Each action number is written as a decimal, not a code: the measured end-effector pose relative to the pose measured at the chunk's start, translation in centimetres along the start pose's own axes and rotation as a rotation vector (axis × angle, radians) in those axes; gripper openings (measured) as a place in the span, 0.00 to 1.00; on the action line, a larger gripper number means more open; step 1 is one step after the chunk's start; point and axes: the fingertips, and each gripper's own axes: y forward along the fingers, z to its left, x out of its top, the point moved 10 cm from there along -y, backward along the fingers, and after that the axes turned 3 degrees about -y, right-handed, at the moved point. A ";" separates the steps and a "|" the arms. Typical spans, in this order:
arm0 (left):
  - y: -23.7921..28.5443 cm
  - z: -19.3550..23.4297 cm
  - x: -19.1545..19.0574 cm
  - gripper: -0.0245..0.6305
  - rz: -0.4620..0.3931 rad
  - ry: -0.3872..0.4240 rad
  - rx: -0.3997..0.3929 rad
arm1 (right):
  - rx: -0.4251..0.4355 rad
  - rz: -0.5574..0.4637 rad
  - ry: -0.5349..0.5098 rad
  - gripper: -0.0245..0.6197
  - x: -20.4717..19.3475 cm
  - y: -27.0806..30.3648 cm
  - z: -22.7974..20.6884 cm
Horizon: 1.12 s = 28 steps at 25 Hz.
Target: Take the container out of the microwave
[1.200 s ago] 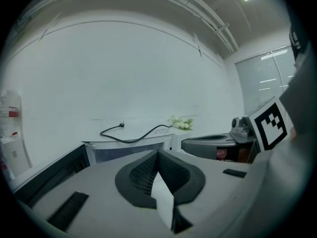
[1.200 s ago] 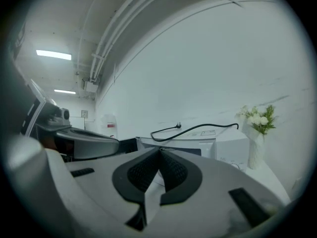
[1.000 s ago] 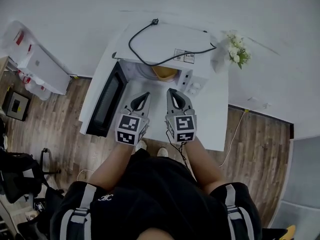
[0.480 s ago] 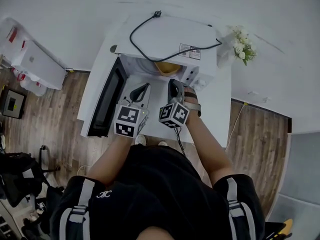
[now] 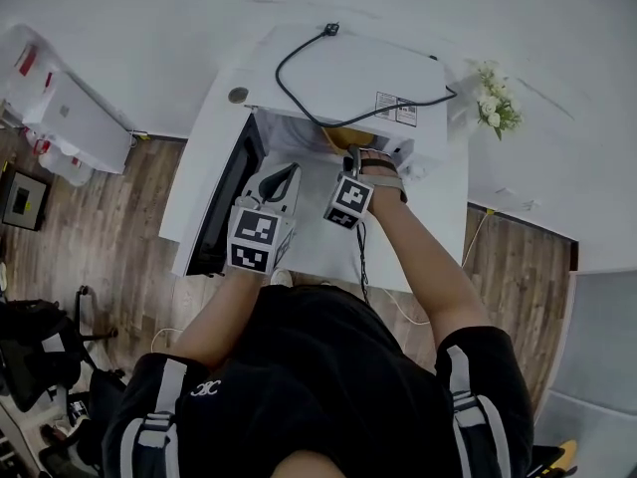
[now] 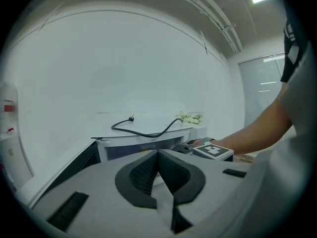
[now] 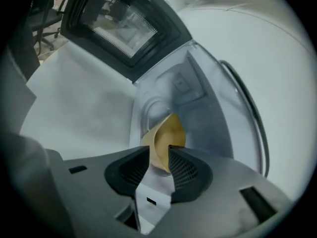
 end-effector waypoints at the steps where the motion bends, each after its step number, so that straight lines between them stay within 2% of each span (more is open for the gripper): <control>1: 0.0 0.2 0.1 0.05 -0.001 0.002 -0.001 | 0.014 0.018 -0.022 0.24 0.1 0.5 -0.1; 4: 0.1 0.7 0.4 0.05 -0.007 0.009 -0.004 | 0.057 0.061 -0.064 0.24 0.5 1.5 -0.6; 11: 0.2 1.6 0.5 0.05 -0.005 0.010 -0.005 | 0.177 0.063 -0.094 0.25 1.3 3.5 -1.0; 14: 0.2 1.9 0.4 0.05 -0.003 0.009 -0.005 | 0.201 0.072 -0.129 0.25 1.5 4.1 -0.8; 16: 0.2 2.1 0.4 0.05 -0.002 0.009 -0.004 | 0.206 0.072 -0.149 0.16 1.6 4.4 -0.8; 18: 0.2 2.3 0.4 0.05 -0.002 0.009 -0.001 | 0.231 0.071 -0.154 0.12 1.6 4.4 -0.8; 25: 0.0 2.6 0.3 0.05 -0.001 -0.013 -0.002 | 0.343 0.034 -0.095 0.08 1.8 3.6 -1.5; 28: -0.1 2.5 0.3 0.05 0.000 -0.018 -0.005 | 0.410 0.003 -0.014 0.07 1.9 2.8 -1.9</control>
